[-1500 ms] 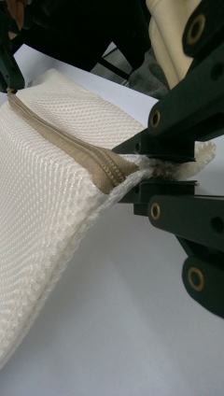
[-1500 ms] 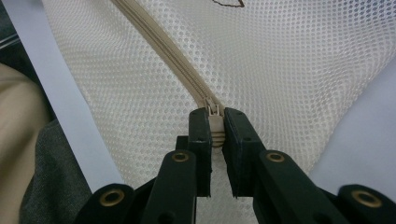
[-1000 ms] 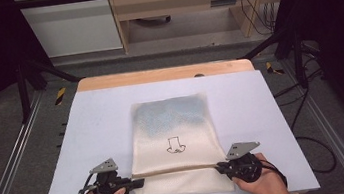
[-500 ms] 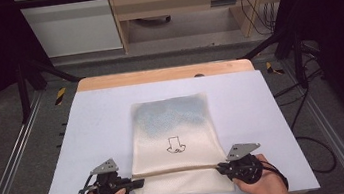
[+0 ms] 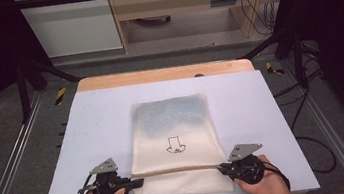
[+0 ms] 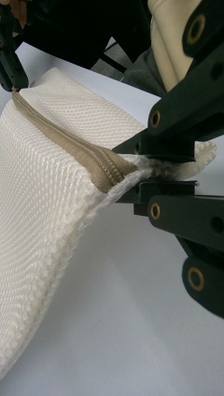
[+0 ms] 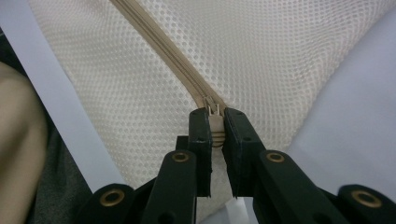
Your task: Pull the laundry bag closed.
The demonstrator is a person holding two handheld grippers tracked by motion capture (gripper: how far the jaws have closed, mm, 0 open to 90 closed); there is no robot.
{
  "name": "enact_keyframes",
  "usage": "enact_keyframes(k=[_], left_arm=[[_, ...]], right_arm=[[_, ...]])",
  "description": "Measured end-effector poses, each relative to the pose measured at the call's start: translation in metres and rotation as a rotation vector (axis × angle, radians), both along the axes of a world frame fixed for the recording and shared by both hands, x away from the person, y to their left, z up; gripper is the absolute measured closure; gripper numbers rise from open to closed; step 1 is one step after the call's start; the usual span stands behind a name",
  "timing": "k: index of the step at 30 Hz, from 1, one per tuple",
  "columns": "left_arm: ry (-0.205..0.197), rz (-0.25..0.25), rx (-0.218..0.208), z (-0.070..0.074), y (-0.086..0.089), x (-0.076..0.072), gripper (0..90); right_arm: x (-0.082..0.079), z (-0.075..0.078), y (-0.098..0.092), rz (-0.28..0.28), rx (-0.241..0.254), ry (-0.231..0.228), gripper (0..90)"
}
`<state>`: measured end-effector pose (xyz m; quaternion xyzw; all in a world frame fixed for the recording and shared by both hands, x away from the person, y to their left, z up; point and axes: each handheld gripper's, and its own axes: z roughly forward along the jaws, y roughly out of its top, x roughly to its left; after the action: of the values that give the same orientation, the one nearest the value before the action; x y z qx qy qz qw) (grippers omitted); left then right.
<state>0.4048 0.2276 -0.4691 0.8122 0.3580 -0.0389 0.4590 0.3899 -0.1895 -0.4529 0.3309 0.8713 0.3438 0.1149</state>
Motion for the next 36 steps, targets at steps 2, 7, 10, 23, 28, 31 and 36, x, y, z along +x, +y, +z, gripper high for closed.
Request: enact_keyframes(k=[2, 7, 10, 23, 28, 31, 36], left_arm=[[0.001, -0.002, -0.002, 0.0002, 0.0001, 0.0001, 82.0], [-0.003, -0.003, -0.001, 0.0005, -0.0005, -0.0004, 82.0], [-0.004, -0.003, -0.001, 0.001, -0.0002, -0.0004, 82.0], [-0.003, -0.004, -0.004, 0.0016, 0.0002, -0.0005, 82.0], [-0.005, -0.002, -0.005, 0.0017, 0.0006, -0.0004, 82.0], [-0.006, -0.002, -0.003, 0.002, 0.0004, -0.0006, 82.0], [-0.006, -0.001, -0.002, 0.0019, 0.0003, 0.0, 82.0]], right_arm=[[0.0001, 0.0003, -0.0016, 0.001, 0.002, -0.001, 82.2], [-0.0007, 0.0007, -0.0032, 0.001, 0.007, -0.002, 82.1], [-0.001, 0.001, -0.0037, 0.001, 0.008, -0.004, 82.1], [-0.0027, 0.0009, -0.0089, -0.018, 0.013, -0.001, 82.2], [-0.0026, 0.0009, -0.0091, -0.021, 0.013, -0.005, 82.2], [-0.0025, 0.0007, -0.0097, -0.022, 0.015, -0.003, 82.2], [-0.0028, 0.0009, -0.0104, -0.023, 0.013, -0.002, 82.2]])
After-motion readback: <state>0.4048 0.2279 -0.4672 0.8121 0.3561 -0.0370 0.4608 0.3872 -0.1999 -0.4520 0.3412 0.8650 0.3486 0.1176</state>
